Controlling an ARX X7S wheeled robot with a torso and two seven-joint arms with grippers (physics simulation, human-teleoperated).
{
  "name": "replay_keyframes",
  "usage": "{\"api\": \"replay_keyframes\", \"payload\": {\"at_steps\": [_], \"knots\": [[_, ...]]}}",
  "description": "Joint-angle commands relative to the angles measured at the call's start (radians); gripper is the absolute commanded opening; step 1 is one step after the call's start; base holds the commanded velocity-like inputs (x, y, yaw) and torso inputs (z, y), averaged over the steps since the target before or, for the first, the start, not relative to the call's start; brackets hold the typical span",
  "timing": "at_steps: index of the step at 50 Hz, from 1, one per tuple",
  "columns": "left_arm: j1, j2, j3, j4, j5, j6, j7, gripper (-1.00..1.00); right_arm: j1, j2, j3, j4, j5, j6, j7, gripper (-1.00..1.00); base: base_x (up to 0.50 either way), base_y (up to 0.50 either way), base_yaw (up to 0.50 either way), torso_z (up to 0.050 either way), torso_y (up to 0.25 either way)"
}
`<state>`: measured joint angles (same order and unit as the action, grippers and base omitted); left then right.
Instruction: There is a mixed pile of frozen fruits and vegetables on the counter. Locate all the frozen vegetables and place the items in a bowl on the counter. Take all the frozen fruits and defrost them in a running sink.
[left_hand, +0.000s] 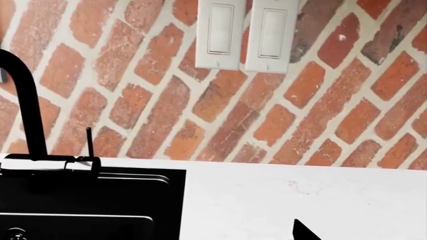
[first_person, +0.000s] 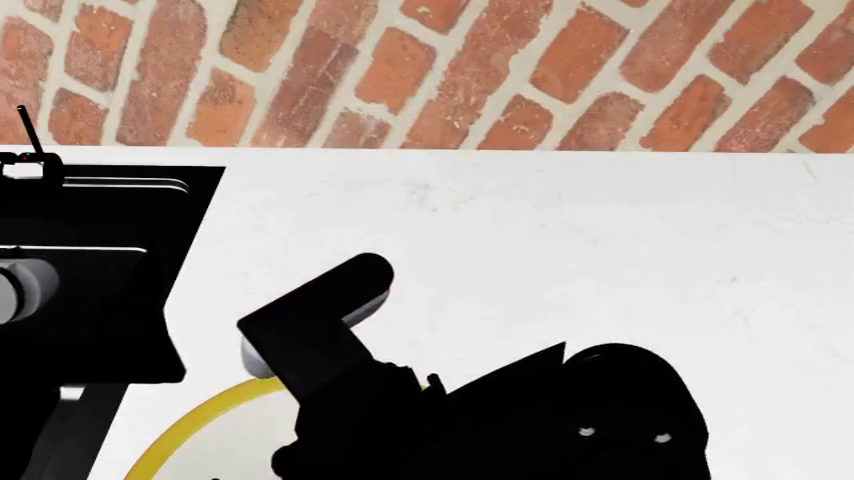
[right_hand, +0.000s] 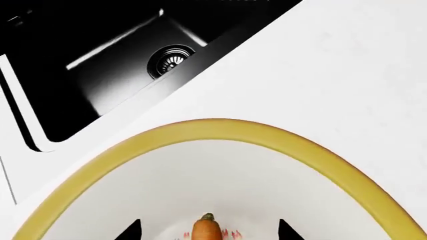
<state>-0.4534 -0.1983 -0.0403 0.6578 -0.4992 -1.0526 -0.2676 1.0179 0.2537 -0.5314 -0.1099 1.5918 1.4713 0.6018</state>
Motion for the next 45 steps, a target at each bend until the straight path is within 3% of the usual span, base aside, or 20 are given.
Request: {"api": "replay_keyframes", "payload": {"at_steps": [1, 10, 16, 23, 31, 39, 41, 45], "knots": [[-0.007, -0.001, 0.014, -0.012, -0.001, 0.006, -0.007, 1.0, 0.019, 0.015, -0.007, -0.021, 0.095, -0.02, 0.07, 1.0, 0.0, 0.0, 0.0, 0.0, 0.0], [-0.006, -0.005, 0.012, -0.005, -0.012, 0.001, -0.012, 1.0, 0.085, 0.055, 0.045, -0.094, 0.219, -0.073, 0.186, 1.0, 0.0, 0.0, 0.0, 0.0, 0.0], [0.002, -0.012, 0.008, 0.007, -0.021, -0.003, -0.013, 1.0, 0.097, 0.091, 0.1, -0.195, 0.164, -0.099, 0.165, 1.0, 0.0, 0.0, 0.0, 0.0, 0.0], [-0.002, -0.012, 0.017, -0.006, -0.013, 0.006, -0.022, 1.0, -0.074, 0.175, 0.164, -0.417, -0.138, -0.229, 0.142, 1.0, 0.0, 0.0, 0.0, 0.0, 0.0], [-0.004, -0.015, 0.017, 0.007, -0.018, 0.008, -0.03, 1.0, -0.202, 0.281, 0.281, -0.601, -0.236, -0.331, 0.239, 1.0, 0.0, 0.0, 0.0, 0.0, 0.0], [-0.003, -0.017, 0.027, -0.001, -0.021, 0.011, -0.032, 1.0, -0.234, 0.349, 0.309, -0.627, -0.358, -0.371, 0.228, 1.0, 0.0, 0.0, 0.0, 0.0, 0.0], [-0.007, -0.017, 0.033, -0.004, -0.02, 0.011, -0.033, 1.0, -0.229, 0.369, 0.268, -0.627, -0.521, -0.442, 0.163, 1.0, 0.0, 0.0, 0.0, 0.0, 0.0], [0.001, -0.022, 0.026, 0.0, -0.024, 0.026, -0.027, 1.0, -0.334, 0.313, 0.321, -0.559, -0.6, -0.621, 0.094, 1.0, 0.0, 0.0, 0.0, 0.0, 0.0]]}}
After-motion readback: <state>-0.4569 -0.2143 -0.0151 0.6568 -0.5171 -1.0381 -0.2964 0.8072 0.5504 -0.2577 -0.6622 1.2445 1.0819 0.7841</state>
